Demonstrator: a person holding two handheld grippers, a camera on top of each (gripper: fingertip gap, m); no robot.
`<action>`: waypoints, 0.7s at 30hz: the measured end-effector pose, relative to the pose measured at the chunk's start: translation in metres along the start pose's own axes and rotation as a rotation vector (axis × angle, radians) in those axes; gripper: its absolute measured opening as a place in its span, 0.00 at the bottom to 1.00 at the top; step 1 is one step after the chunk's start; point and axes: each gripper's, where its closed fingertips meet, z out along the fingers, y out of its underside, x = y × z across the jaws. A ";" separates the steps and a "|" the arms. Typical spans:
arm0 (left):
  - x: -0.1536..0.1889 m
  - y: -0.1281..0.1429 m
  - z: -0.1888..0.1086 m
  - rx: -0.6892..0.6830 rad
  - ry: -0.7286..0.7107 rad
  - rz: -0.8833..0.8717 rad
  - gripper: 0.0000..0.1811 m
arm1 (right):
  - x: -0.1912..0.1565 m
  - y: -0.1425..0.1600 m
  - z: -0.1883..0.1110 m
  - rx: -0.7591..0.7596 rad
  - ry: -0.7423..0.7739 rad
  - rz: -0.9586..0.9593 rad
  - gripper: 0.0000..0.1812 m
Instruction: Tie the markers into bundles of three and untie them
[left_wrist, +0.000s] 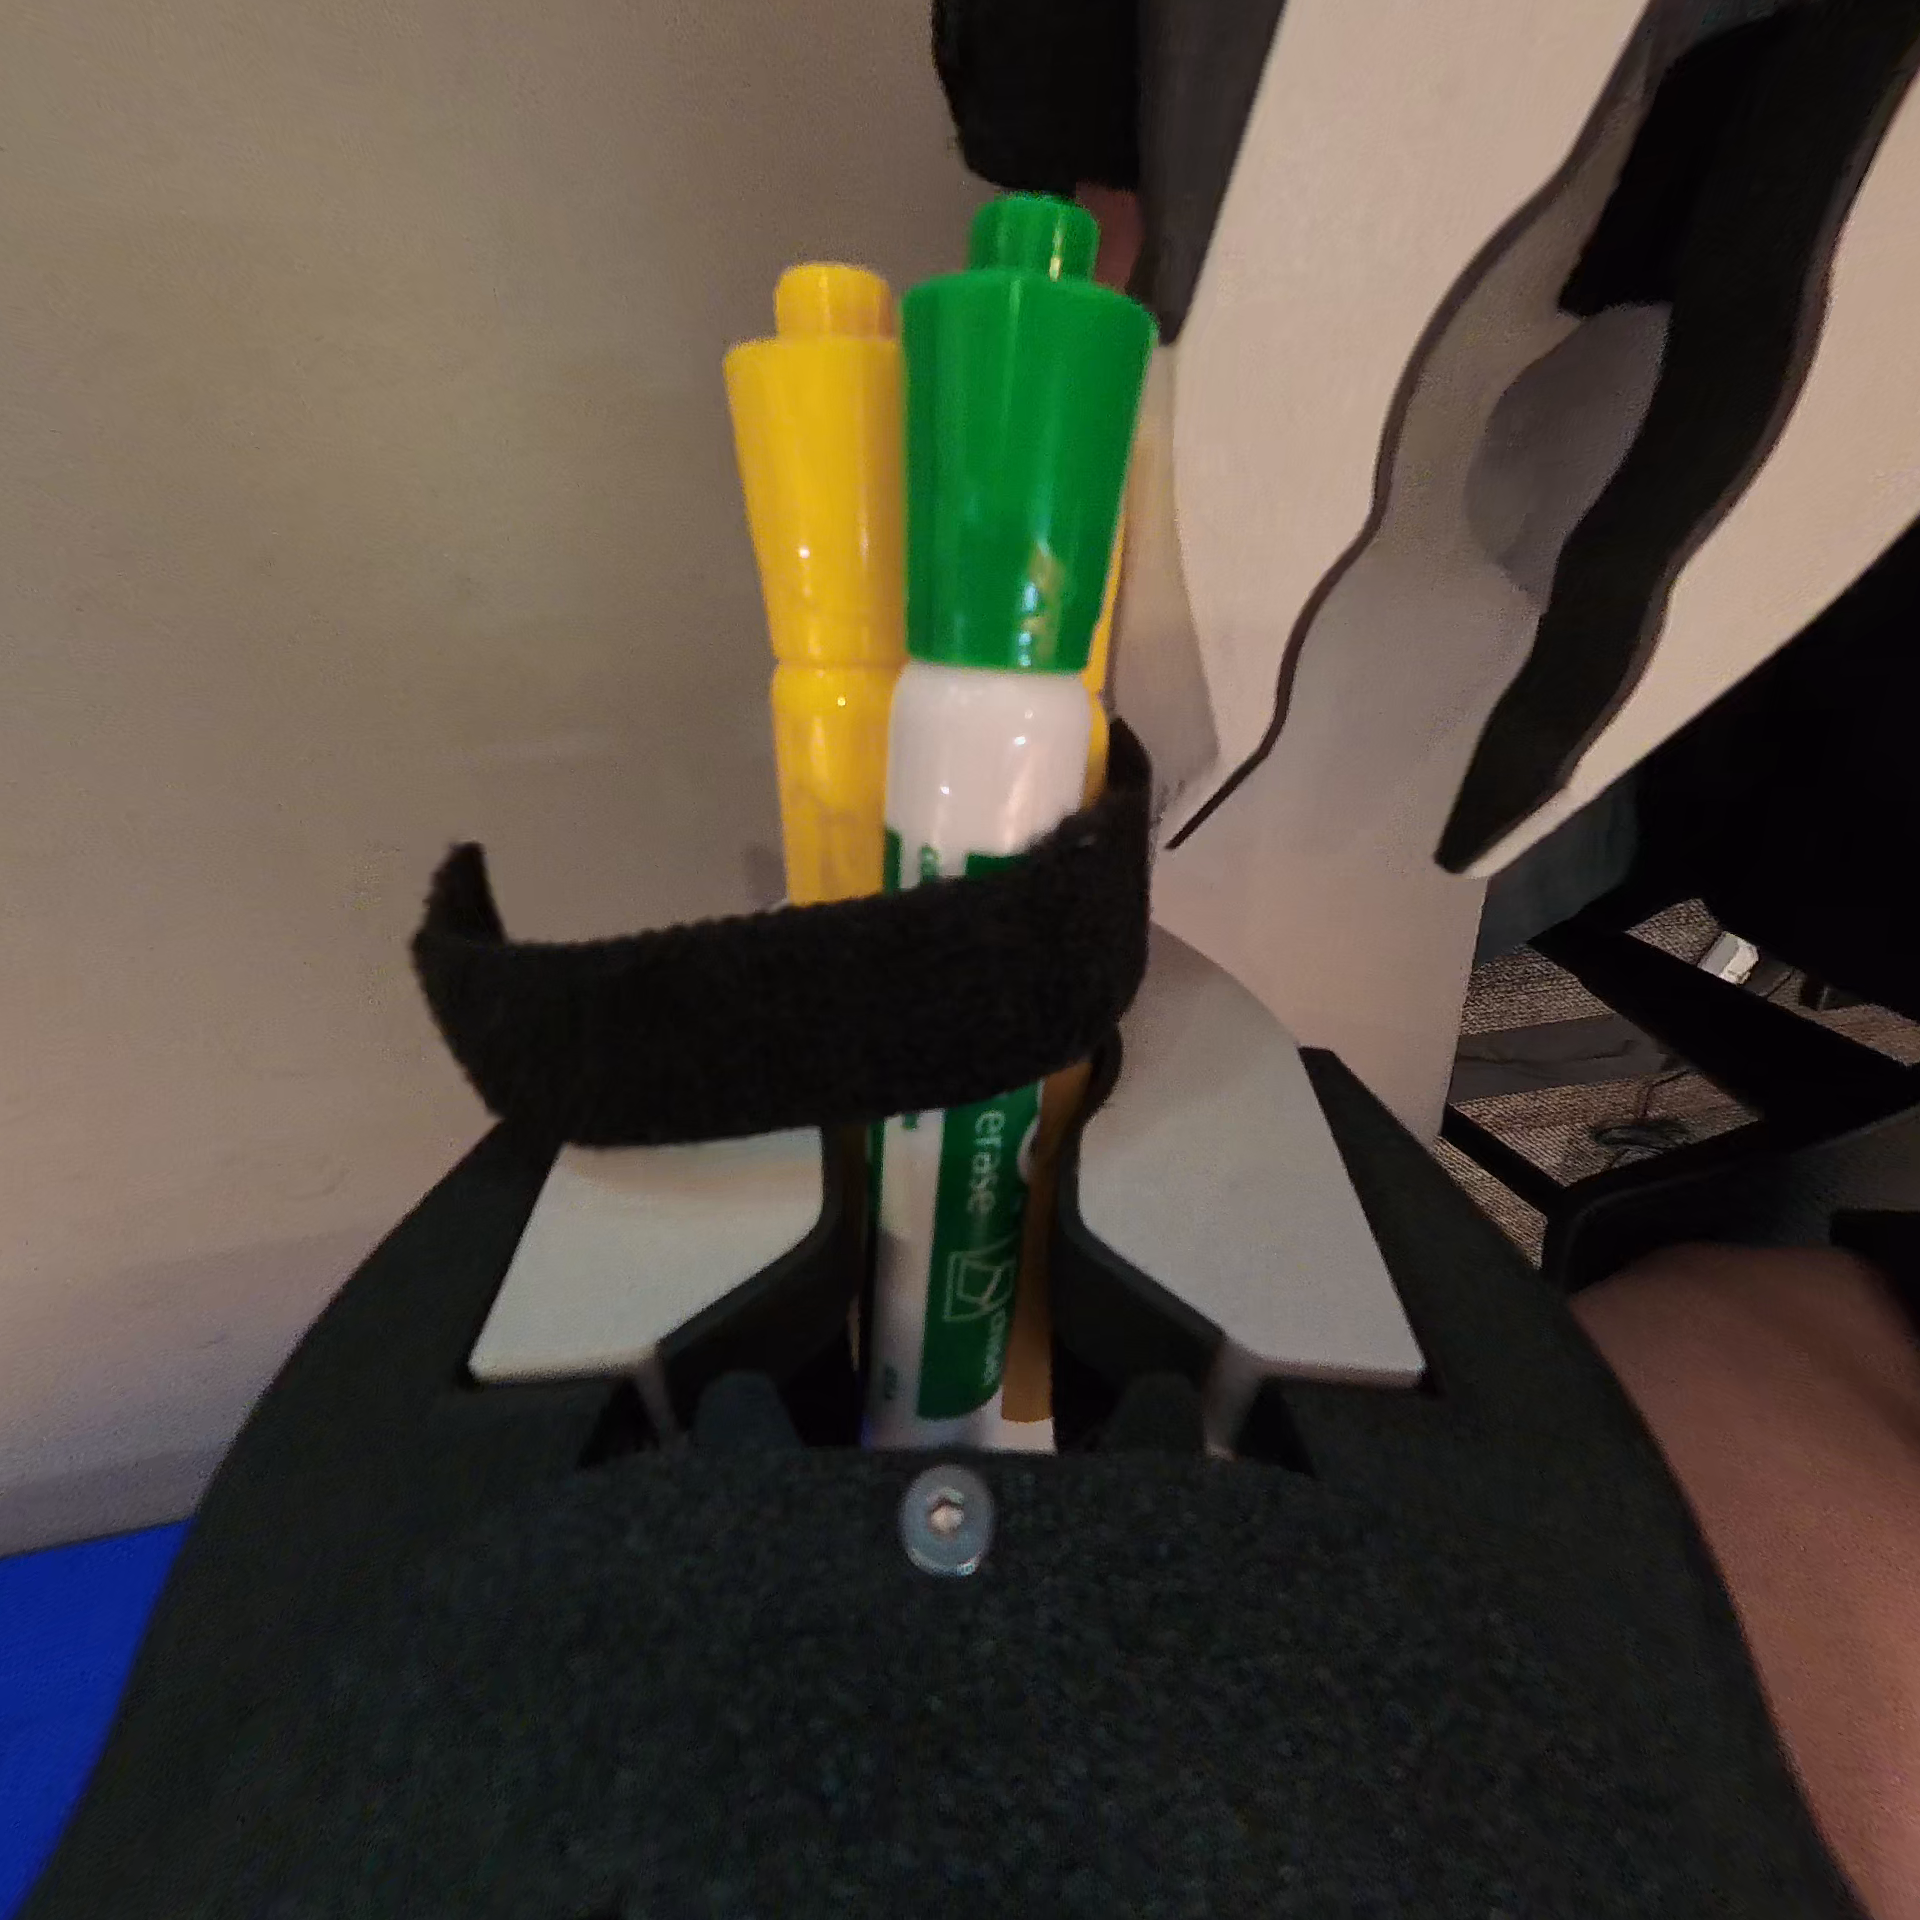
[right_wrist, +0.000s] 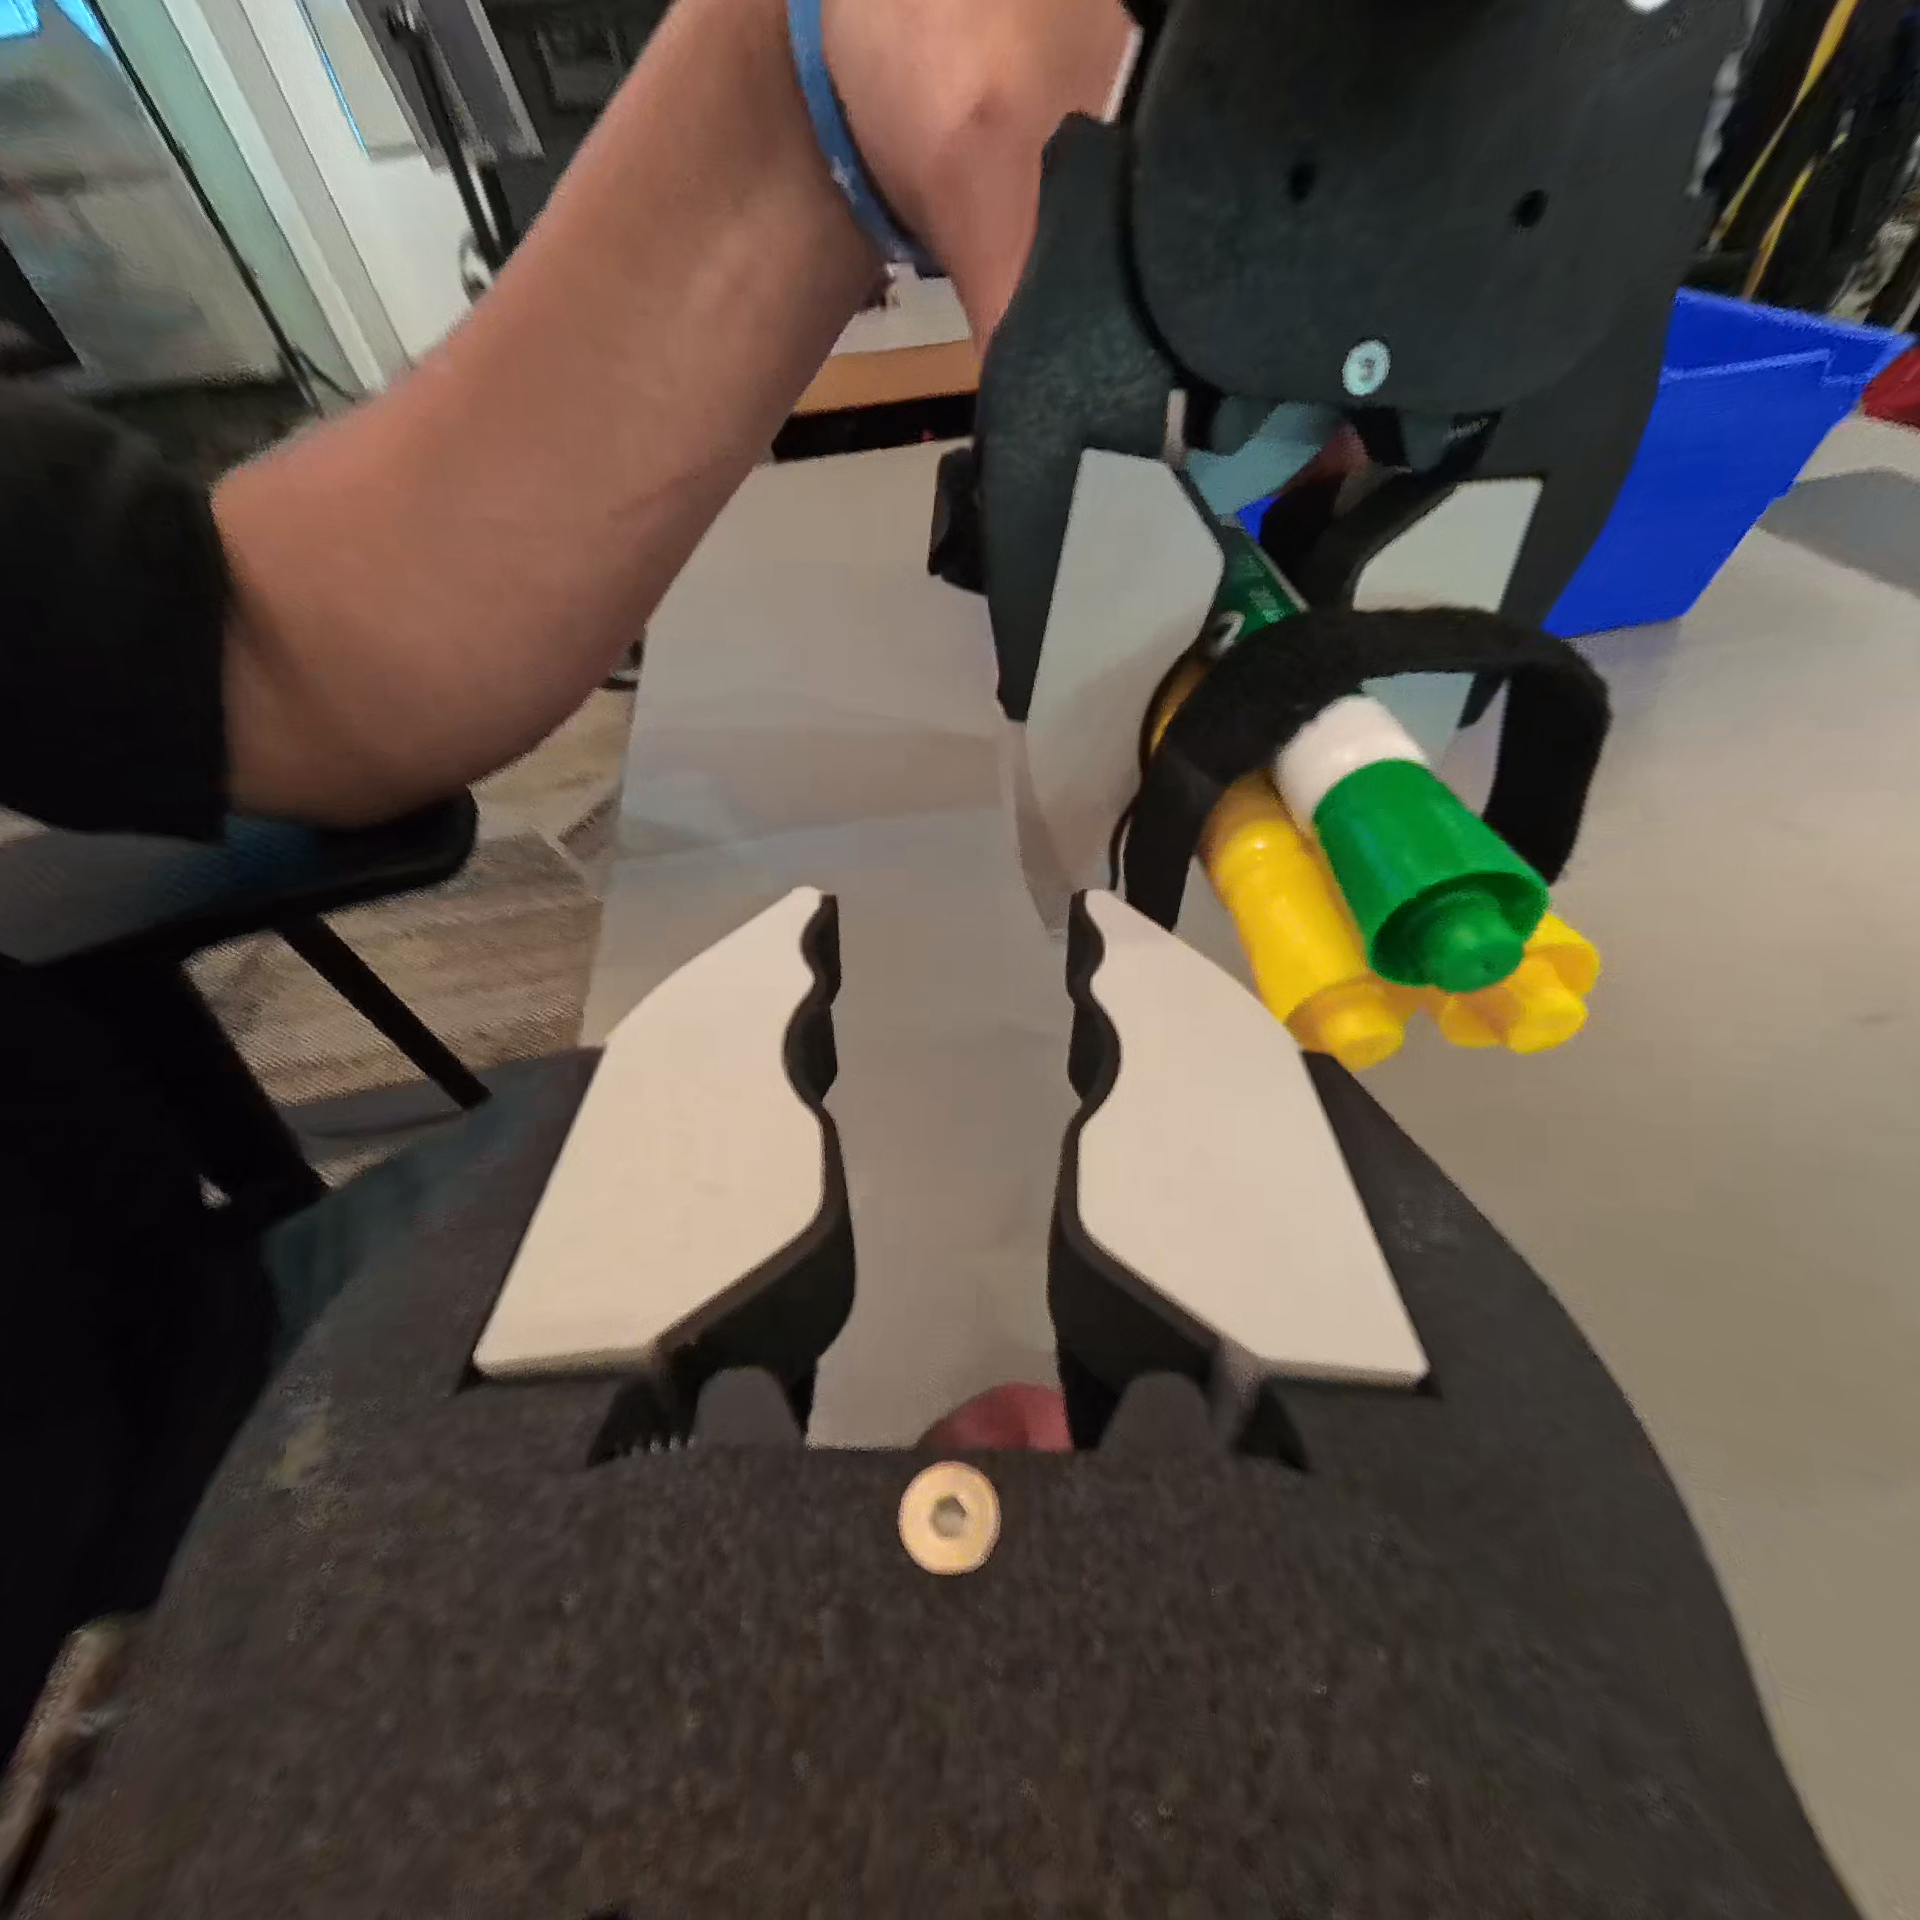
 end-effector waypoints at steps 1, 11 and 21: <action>-0.001 0.001 0.000 -0.001 -0.003 -0.004 0.23 | 0.000 -0.001 0.000 0.016 -0.007 0.052 0.24; -0.002 -0.001 0.001 -0.007 -0.010 -0.003 0.23 | 0.006 -0.011 0.006 0.236 -0.181 0.732 0.38; -0.005 -0.001 0.007 -0.042 -0.020 -0.010 0.23 | 0.020 -0.014 0.006 0.392 -0.304 1.143 0.43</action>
